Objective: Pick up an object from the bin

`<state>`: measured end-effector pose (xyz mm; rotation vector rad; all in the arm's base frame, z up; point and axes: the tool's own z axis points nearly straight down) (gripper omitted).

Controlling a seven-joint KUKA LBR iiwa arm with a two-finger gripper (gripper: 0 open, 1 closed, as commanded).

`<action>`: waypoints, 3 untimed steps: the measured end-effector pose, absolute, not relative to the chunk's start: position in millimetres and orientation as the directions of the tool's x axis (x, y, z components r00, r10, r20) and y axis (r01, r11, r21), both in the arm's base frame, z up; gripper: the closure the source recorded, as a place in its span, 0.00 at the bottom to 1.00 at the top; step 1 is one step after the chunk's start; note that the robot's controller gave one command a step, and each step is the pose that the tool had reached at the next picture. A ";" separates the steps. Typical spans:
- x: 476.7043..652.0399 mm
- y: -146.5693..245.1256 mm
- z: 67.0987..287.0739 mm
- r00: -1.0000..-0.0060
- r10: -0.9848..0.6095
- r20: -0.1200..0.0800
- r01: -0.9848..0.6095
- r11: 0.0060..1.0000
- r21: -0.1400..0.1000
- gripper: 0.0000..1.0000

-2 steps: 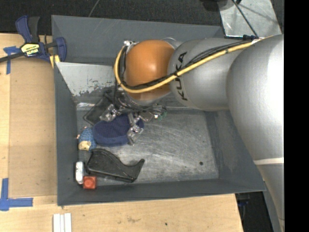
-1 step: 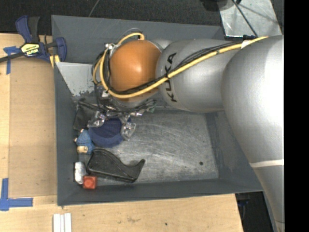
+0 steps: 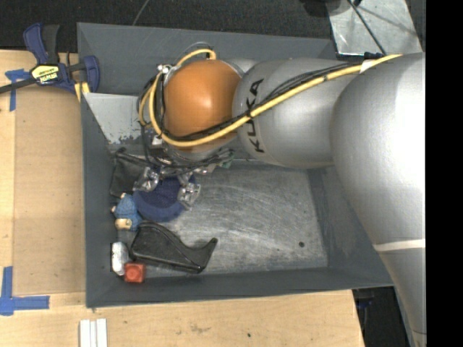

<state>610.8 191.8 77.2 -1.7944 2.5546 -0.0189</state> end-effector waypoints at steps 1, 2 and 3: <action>615.1 190.5 88.6 -0.346 -0.938 -0.009 -0.938 0.346 -0.013 1.00; 618.0 190.9 176.2 -0.349 -0.937 -0.008 -0.937 0.349 -0.010 1.00; 619.3 191.3 199.0 -0.353 -0.935 -0.006 -0.935 0.353 -0.005 1.00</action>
Offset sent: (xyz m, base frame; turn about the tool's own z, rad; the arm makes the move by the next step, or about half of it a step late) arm -0.0002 0.0000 0.0073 0.0001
